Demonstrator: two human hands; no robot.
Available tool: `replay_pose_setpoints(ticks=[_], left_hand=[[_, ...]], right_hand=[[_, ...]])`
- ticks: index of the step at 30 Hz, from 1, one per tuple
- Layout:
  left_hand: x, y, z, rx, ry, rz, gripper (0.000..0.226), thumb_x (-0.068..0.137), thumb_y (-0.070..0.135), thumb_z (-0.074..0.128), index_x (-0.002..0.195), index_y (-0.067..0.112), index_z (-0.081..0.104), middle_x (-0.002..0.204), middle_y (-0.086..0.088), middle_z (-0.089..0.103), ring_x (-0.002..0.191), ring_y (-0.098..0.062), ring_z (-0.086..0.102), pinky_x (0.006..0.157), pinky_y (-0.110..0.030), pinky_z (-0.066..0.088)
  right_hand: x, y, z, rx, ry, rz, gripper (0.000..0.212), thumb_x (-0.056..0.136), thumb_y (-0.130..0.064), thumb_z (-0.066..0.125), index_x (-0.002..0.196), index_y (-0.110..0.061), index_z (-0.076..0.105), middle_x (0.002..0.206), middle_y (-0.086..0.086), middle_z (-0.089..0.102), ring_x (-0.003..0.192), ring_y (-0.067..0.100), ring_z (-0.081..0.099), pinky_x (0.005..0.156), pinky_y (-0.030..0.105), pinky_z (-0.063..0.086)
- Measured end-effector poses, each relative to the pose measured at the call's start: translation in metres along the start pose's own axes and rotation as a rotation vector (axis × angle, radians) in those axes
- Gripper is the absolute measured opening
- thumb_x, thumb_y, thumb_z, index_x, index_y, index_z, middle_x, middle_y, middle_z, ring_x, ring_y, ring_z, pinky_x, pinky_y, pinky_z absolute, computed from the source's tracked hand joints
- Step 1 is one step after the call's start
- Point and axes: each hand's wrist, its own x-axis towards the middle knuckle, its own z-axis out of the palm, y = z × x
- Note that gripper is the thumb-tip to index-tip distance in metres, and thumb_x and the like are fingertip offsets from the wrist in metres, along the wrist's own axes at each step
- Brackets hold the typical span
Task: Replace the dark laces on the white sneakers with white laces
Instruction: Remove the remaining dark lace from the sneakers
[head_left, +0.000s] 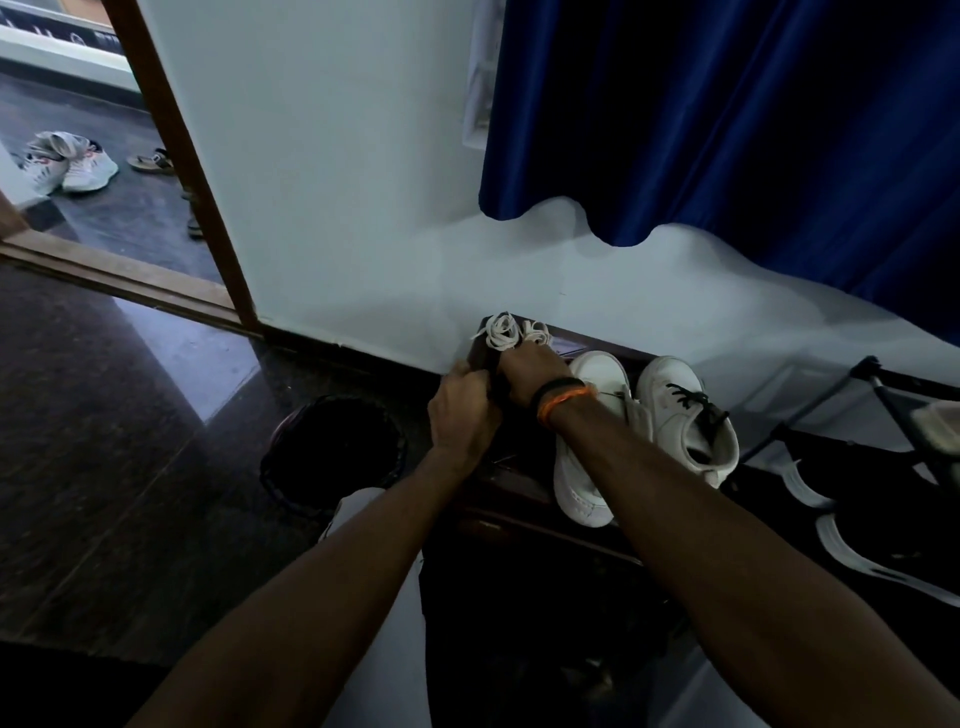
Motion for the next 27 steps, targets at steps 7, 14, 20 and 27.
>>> replay_pose_setpoints(ticks=[7, 14, 20, 27], left_hand=[[0.004, -0.006, -0.001, 0.062, 0.069, 0.09, 0.028, 0.076, 0.039, 0.069, 0.093, 0.017, 0.07, 0.106, -0.009, 0.058, 0.099, -0.036, 0.053, 0.088, -0.044, 0.04], [-0.03, 0.038, -0.006, -0.348, -0.027, 0.445, 0.039, 0.092, 0.047, 0.065, 0.119, 0.018, 0.062, 0.119, -0.001, 0.051, 0.112, -0.021, 0.053, 0.093, -0.039, 0.049], [-0.062, 0.058, 0.01, -0.395, -0.185, 0.631, 0.084, 0.067, 0.065, 0.083, 0.131, 0.016, 0.057, 0.146, -0.001, 0.038, 0.138, -0.017, 0.04, 0.108, -0.037, 0.044], [-0.055, 0.057, 0.021, -0.448, -0.247, 0.566, 0.049, 0.06, 0.056, 0.084, 0.083, 0.015, 0.07, 0.152, -0.005, 0.039, 0.143, -0.019, 0.038, 0.108, -0.04, 0.044]], right_hand=[[-0.024, 0.014, -0.019, 0.201, 0.28, 0.102, 0.036, 0.084, -0.011, 0.062, 0.117, -0.016, 0.073, 0.118, 0.013, 0.069, 0.114, 0.036, 0.059, 0.093, 0.038, 0.049], [-0.089, 0.073, -0.03, 0.532, 0.693, 0.382, 0.026, 0.083, -0.007, 0.065, 0.102, -0.018, 0.078, 0.105, 0.007, 0.075, 0.097, 0.031, 0.064, 0.085, 0.034, 0.05], [-0.154, 0.089, 0.008, 0.447, 0.909, 0.646, 0.015, 0.077, -0.011, 0.062, 0.081, -0.017, 0.075, 0.085, 0.01, 0.072, 0.087, 0.039, 0.054, 0.073, 0.033, 0.034], [-0.185, 0.078, 0.043, 0.453, 0.741, 0.69, 0.032, 0.074, -0.042, 0.071, 0.098, -0.022, 0.076, 0.114, 0.005, 0.068, 0.115, 0.038, 0.05, 0.091, 0.045, 0.042]])
